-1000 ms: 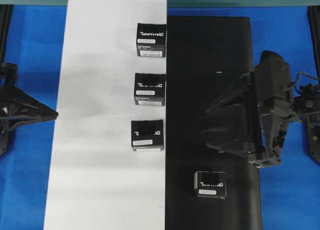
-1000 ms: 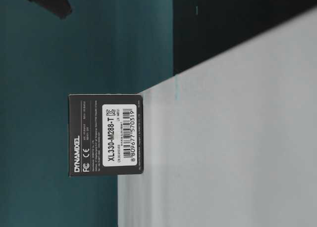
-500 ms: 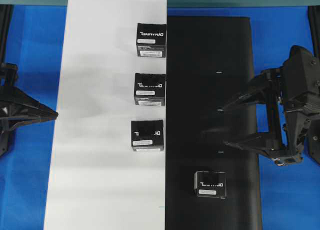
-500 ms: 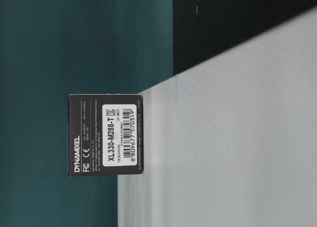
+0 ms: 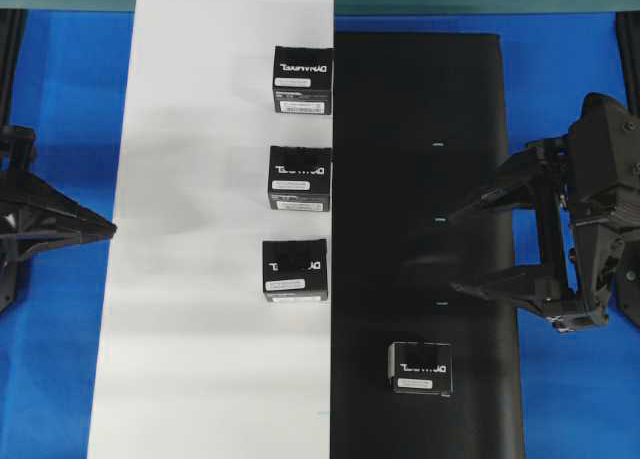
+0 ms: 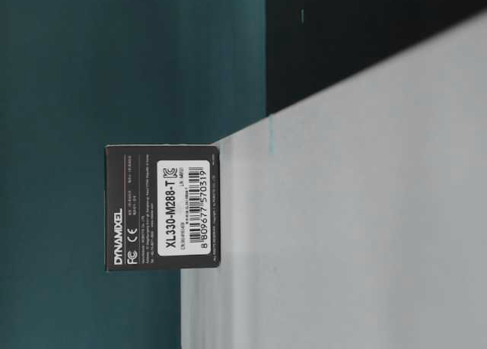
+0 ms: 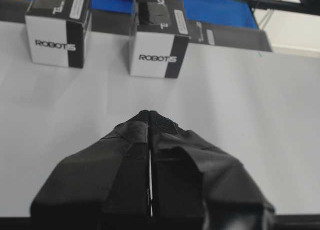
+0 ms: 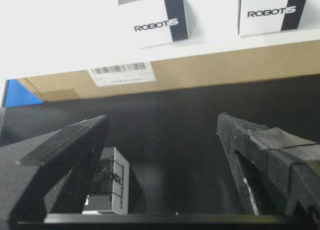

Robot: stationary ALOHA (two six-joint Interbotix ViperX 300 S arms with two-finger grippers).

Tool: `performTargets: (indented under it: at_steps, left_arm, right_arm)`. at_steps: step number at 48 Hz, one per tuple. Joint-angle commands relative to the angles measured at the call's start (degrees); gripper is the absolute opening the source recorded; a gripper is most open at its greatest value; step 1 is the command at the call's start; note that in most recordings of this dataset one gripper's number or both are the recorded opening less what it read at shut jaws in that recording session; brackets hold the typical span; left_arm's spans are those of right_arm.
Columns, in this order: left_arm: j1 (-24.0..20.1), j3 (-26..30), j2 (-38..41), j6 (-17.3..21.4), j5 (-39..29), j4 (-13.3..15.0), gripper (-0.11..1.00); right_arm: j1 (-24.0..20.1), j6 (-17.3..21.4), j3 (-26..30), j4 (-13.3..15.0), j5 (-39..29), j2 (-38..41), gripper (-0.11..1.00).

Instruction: Place the box from the black base onto the white base.

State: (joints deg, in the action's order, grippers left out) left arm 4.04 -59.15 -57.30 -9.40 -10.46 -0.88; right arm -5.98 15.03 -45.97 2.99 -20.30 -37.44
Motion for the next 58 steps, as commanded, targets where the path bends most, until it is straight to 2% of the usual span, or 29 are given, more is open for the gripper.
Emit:
performTargets:
  at_steps: [1,58]
  left_arm:
    - [0.1,0.8,0.4,0.0,0.3,-0.2,-0.05]
    - [0.1,0.7,0.5,0.0,1.1,-0.2,-0.05]
  right_arm:
    - [-0.3,0.1,0.2,-0.2,0.3,0.2,0.99]
    - [-1.0,0.2,-0.7,-0.2,0.4,0.1,0.99]
